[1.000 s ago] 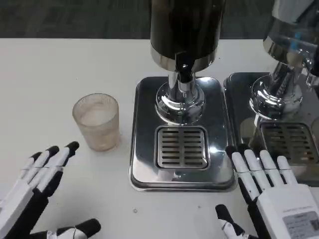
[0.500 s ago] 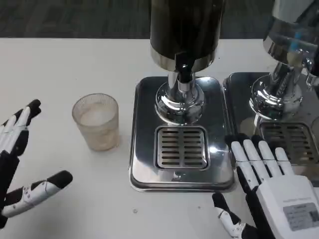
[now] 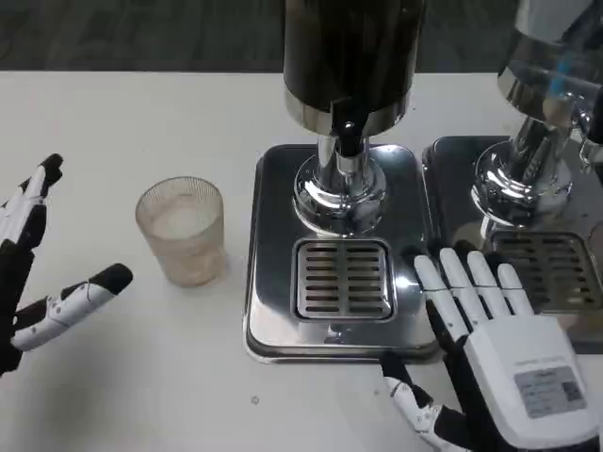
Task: Grasp the cup under the faucet to collect the drink, then remove the cup.
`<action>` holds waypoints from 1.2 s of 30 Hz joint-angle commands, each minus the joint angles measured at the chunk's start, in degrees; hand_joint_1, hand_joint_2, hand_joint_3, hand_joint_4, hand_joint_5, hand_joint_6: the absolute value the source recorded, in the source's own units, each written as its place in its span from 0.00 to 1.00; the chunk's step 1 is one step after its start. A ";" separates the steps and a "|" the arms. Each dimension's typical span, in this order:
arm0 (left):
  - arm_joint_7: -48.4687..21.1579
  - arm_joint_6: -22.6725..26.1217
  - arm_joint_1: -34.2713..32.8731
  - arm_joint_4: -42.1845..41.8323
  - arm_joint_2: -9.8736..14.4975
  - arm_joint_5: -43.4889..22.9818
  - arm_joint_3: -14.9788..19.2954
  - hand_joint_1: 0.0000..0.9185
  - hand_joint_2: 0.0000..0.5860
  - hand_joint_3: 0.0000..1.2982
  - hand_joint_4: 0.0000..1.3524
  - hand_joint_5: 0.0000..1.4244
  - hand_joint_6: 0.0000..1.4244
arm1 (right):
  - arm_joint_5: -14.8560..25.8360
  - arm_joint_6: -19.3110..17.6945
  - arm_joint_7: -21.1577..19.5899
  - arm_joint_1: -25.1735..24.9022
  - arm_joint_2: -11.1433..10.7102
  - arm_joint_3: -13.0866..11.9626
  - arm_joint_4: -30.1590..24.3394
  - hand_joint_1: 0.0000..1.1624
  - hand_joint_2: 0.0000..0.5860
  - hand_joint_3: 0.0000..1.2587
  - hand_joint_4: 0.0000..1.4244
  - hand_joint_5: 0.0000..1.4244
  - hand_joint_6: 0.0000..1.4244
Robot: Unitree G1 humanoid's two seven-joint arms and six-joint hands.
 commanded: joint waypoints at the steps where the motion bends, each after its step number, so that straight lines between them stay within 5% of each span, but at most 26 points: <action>1: -0.18 0.30 -4.96 6.80 0.68 -0.07 -2.40 0.13 0.03 0.00 0.00 0.01 0.03 | 0.64 -0.73 -0.42 -1.23 0.55 0.55 0.30 0.21 0.75 0.07 0.00 0.00 0.00; 18: -3.72 4.40 -17.40 18.75 1.89 1.52 -11.26 0.27 0.04 0.00 0.00 0.07 0.08 | 1.93 -2.11 -1.49 -4.60 0.91 1.27 1.92 0.22 0.74 0.10 0.00 0.00 0.04; 36: -9.22 7.62 -25.44 26.70 -0.44 0.12 -14.64 0.29 0.05 0.00 0.00 0.10 0.10 | 2.43 -2.58 -2.95 -4.91 2.01 1.62 3.16 0.21 0.73 0.12 0.00 0.00 0.05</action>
